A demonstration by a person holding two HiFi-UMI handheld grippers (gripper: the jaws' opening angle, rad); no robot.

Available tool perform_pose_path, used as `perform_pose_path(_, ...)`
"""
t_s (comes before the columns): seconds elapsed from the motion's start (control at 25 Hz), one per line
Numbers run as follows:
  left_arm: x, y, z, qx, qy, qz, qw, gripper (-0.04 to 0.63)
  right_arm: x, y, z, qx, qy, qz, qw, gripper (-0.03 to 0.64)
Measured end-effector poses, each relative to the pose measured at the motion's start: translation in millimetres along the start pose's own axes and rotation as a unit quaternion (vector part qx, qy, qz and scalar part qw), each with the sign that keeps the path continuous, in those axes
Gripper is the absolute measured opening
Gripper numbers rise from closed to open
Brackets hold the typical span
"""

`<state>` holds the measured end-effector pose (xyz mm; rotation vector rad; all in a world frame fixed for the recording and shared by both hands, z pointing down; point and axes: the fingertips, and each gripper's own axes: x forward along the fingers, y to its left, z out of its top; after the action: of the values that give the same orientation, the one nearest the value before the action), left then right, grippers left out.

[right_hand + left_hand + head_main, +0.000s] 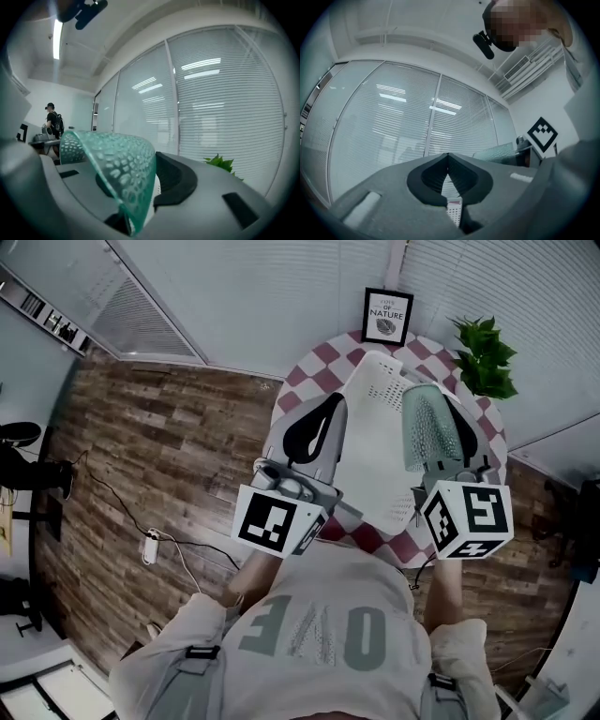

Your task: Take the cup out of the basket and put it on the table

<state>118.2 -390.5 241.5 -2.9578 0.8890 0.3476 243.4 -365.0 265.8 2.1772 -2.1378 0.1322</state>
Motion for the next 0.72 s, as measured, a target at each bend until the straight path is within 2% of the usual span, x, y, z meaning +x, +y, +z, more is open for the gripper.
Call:
perform_pose_path(0.12,2.9,-8.6,4.8,0.008,-0.005,-0.012,0.9999,0.006,-29.9,-4.9,9.5,0.004,-0.040,-0.043,0.998,0.114)
perform_pose_path(0.2,4.9,-14.2,5.1,0.009,-0.006,-0.017,0.9998,0.006,-46.7,-5.8,11.3,0.015,-0.058,-0.055,0.997,0.114)
perform_pose_path(0.48,9.9,-29.5,0.0,0.004,-0.004,-0.027,0.9996,0.006,-68.9,-5.5,-6.1,0.040,-0.076,-0.053,0.995,0.117)
perform_pose_path(0.72,9.5,-32.7,1.2,0.007,-0.004,-0.025,0.9997,0.006,-71.3,0.9,-6.1,0.024,-0.081,-0.049,0.995,0.115)
